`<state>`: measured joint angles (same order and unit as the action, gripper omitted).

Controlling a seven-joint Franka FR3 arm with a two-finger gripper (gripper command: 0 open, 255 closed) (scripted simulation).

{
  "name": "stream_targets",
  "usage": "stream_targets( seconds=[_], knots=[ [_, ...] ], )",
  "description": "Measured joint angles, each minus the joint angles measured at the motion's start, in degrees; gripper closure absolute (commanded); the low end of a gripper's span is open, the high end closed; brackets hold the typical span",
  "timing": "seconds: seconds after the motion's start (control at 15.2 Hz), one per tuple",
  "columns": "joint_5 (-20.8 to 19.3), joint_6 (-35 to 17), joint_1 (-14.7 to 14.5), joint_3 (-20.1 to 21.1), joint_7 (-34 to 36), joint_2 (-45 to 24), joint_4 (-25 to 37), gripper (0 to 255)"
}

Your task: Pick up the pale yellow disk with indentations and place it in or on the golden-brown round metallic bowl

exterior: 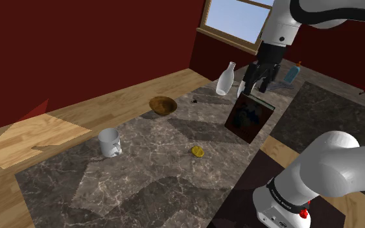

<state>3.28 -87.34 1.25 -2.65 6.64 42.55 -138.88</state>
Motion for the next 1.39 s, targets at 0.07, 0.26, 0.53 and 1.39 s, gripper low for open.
stream_targets(
  seconds=[0.07, 0.26, 0.53, 1.39],
  knots=[
    [0.00, 0.00, 0.00, 0.00, 0.00, 0.00, 0.00, 0],
    [0.32, -4.27, -0.19, 0.76, 0.58, -0.25, -3.59, 0],
    [1.56, -13.39, -1.02, 2.89, 2.34, -2.04, -10.01, 0],
    [4.10, -47.30, -3.14, 8.63, 6.72, -21.38, -21.45, 0]
  ],
)
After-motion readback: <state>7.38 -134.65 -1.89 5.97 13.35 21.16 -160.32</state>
